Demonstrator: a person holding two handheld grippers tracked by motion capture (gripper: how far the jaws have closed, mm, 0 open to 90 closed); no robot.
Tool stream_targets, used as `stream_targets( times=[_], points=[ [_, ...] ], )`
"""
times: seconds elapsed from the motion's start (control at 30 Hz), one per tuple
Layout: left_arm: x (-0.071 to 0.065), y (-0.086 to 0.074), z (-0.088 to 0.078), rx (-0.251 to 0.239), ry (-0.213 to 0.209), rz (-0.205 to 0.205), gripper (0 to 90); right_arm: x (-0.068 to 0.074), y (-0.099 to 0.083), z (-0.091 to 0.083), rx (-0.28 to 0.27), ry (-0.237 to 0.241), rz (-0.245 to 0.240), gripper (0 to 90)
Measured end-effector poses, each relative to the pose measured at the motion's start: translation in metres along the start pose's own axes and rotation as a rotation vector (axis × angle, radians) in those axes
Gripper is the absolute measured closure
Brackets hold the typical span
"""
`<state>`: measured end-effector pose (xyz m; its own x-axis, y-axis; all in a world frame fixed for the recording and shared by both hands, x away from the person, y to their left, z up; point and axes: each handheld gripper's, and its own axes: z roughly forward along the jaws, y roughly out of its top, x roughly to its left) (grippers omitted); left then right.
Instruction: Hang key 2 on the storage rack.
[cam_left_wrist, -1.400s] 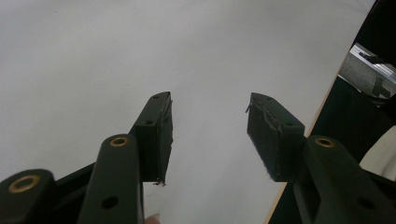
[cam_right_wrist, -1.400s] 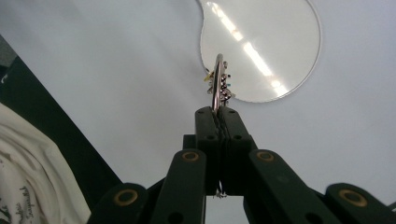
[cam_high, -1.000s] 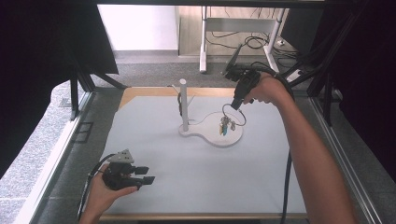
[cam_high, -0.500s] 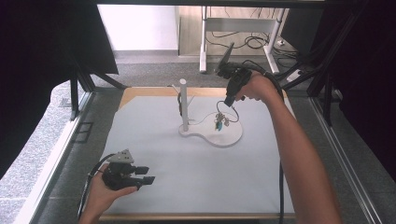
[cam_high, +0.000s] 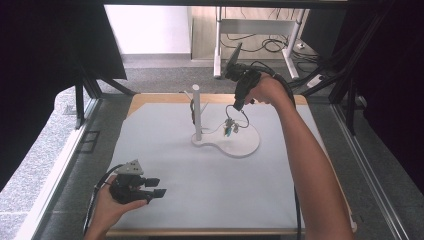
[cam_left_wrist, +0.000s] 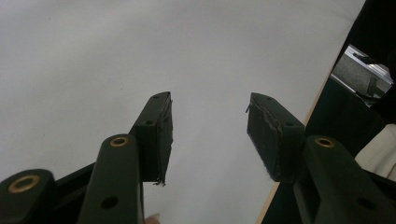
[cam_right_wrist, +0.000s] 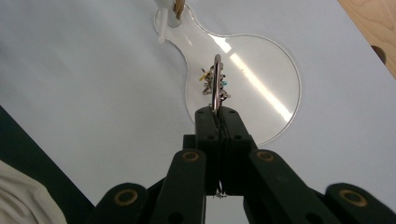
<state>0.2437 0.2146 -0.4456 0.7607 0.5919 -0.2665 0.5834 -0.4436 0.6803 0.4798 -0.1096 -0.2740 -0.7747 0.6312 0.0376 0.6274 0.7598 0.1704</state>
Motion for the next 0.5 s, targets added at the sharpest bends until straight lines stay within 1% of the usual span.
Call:
stream_targets(
  times=[0.1, 0.17, 0.43, 0.5],
  points=[
    [0.0, 0.0, -0.001, -0.003, 0.0, 0.004, 50.5, 0.001, 0.003, 0.001, -0.005, -0.005, -0.01, 88.2],
    [0.0, 0.0, -0.001, -0.003, -0.001, 0.004, 50.5, 0.001, 0.006, 0.002, -0.005, 0.001, -0.011, 88.2],
    [0.0, 0.001, 0.0, 0.003, -0.004, 0.011, 50.6, 0.0, 0.016, 0.01, -0.01, -0.007, -0.005, 88.2],
    [0.0, 0.002, 0.001, 0.004, -0.006, 0.01, 50.6, -0.001, 0.019, 0.014, 0.006, -0.016, -0.002, 88.3]
  ],
)
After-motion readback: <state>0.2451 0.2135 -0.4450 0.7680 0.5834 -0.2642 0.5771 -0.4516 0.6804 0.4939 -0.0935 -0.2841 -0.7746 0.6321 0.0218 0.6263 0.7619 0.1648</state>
